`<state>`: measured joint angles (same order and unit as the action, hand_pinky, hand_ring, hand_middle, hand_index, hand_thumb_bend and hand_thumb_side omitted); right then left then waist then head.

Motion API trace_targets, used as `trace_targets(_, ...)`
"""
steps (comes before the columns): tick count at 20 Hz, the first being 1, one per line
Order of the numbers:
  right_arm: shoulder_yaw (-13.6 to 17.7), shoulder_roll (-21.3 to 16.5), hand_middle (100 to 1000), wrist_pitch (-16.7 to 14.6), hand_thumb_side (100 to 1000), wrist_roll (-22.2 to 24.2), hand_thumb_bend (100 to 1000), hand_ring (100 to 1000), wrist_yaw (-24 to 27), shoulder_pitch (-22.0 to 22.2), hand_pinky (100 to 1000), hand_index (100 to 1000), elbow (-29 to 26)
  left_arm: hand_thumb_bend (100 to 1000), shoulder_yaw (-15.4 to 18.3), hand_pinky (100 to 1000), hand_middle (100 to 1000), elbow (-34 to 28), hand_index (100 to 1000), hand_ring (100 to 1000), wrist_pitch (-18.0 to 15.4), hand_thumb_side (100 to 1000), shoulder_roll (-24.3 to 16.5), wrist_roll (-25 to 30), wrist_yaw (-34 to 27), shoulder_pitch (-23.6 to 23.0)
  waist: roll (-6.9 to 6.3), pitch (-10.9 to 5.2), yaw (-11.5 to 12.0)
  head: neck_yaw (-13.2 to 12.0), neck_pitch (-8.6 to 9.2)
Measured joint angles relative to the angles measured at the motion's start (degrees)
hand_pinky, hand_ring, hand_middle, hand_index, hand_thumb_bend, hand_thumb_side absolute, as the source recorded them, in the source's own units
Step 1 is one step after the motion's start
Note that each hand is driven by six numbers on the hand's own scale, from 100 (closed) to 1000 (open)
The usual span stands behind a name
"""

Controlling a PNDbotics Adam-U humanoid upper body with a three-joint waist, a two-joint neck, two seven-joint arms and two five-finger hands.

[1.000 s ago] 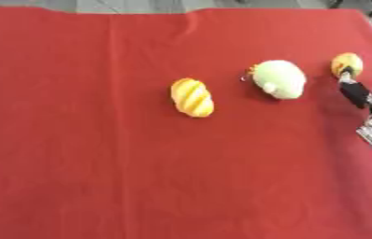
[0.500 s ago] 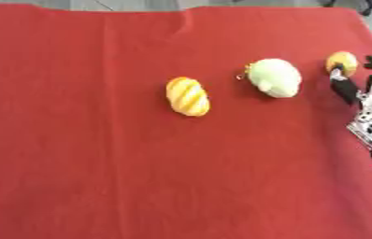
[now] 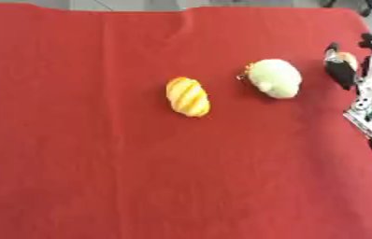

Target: Pick up the objects with one hand, pass them to the other hand, and then place them into the box on the other side of the table.

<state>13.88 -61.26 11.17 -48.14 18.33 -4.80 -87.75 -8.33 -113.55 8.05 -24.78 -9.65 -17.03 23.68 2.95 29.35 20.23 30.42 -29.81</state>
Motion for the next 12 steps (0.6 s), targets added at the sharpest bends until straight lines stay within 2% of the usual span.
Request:
trace_targets(6,-0.43,-0.19,785,1.38,362,1.72,215,1000,-0.69,-0.67,792,876,-0.17,100,-0.01,625,763,0.00,804,657,-0.02,830,-0.02,0.03,0.00,0.00,0.00,0.00,0.15,0.23,0.02)
trace_targets(12,-0.52,-0.19,784,2.14,353,0.94,220,1000,-0.84,-0.77,790,873,0.32,100,-0.17,625,762,0.00,804,658,0.00,831,-0.02,0.10,0.00,-0.04,-0.03,0.01,0.04,0.28,0.22)
